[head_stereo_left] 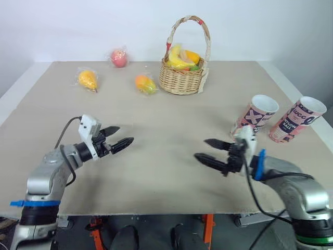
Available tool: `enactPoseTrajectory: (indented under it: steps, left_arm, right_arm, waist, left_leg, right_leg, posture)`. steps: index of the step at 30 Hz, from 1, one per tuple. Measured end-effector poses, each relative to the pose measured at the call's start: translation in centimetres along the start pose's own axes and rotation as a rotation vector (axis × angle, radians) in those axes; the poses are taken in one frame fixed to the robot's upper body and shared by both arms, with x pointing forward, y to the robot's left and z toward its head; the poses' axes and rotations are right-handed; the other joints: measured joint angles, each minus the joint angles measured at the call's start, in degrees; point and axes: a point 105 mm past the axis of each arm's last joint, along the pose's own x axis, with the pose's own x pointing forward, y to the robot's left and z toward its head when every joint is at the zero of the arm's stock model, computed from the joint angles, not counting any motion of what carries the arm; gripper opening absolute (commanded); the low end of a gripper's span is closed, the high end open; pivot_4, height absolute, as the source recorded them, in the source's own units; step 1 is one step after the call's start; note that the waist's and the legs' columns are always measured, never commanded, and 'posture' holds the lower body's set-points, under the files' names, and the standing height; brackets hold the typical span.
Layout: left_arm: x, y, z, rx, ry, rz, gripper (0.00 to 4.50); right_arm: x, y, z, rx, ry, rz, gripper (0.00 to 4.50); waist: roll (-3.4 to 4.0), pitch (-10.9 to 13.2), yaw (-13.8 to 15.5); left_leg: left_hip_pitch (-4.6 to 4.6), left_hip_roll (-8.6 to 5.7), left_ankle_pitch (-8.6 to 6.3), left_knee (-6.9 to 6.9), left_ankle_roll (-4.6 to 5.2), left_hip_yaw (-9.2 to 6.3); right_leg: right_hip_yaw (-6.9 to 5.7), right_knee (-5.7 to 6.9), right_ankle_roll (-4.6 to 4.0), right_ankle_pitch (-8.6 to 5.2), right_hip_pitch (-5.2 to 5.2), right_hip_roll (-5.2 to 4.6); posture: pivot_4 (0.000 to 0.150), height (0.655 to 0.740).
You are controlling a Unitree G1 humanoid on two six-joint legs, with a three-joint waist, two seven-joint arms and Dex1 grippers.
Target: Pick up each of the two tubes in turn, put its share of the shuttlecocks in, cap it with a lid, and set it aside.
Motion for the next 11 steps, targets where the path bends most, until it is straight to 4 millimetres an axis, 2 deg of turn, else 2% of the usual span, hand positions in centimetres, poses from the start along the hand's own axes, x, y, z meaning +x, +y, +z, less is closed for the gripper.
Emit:
enactPoseTrajectory:
  steps: [4,11]
  left_arm:
    - [0.1,-0.3,0.1,0.011,-0.026,0.010,4.50]
    - [0.4,-0.4,0.1,0.014,-0.050,0.025,4.50]
  right_arm:
    - [0.9,-0.5,-0.2,0.036,-0.014,0.005,4.46]
    - [1.4,-0.8,-0.9,0.075,-0.020,-0.006,4.46]
  waist:
    - [-0.05,0.0,0.0]
    - [-0.05,0.0,0.0]
  left_leg:
    - [0.00,0.00,-0.01,0.00,0.00,0.03]
    - [0.03,0.10,-0.01,-0.03,0.00,-0.01]
  right_leg:
    - [0.02,-0.04,-0.01,0.01,0.00,0.01]
    - [0.00,-0.02,-0.08,0.02,-0.02,0.15]
  posture:
    - [0.150,0.7371]
    - [0.150,0.7371]
